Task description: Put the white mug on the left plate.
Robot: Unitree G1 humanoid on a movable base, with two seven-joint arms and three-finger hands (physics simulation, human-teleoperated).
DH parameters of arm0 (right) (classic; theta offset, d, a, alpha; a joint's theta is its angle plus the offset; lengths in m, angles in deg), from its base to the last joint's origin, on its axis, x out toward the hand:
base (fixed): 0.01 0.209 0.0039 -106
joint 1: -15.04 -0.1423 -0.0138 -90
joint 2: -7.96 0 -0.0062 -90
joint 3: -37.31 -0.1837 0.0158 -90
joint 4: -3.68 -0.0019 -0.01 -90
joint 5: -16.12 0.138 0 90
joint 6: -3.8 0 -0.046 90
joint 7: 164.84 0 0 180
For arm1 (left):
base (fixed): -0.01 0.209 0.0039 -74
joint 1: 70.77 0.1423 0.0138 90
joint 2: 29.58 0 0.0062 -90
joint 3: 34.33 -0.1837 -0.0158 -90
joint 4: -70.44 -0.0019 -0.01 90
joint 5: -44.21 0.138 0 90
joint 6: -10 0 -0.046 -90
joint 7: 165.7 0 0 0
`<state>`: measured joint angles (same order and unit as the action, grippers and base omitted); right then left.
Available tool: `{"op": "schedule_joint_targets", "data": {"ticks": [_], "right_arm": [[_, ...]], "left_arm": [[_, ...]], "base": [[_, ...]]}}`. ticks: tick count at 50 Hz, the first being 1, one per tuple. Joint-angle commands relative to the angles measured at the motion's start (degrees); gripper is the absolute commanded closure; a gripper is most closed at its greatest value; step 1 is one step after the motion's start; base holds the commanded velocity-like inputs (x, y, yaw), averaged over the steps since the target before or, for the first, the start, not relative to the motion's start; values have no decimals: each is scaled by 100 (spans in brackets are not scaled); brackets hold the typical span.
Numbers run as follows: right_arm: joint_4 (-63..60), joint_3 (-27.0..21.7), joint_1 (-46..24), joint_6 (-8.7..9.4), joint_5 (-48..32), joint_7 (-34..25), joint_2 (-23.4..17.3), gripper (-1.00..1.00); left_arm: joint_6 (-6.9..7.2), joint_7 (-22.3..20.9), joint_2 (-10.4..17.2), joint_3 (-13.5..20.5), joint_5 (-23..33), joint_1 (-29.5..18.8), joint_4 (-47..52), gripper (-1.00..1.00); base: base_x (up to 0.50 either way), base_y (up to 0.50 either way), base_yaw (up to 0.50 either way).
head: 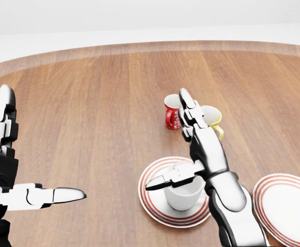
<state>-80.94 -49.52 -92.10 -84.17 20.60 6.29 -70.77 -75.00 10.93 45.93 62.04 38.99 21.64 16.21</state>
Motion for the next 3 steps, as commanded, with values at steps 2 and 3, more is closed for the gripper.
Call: {"op": "schedule_joint_targets", "data": {"ticks": [2, 3], "right_arm": [[-744, 827, 1348, 156, -4076, 217, 1033, -100], [-1079, 886, 1499, 298, -3574, -172, 1155, -100]], "left_arm": [[0, -7, 13, 51, -11, -19, -8, -100], [0, -5, 15, 63, -15, -21, -14, -100]], "base": [[0, 0, 0], [0, 0, 0]]}}
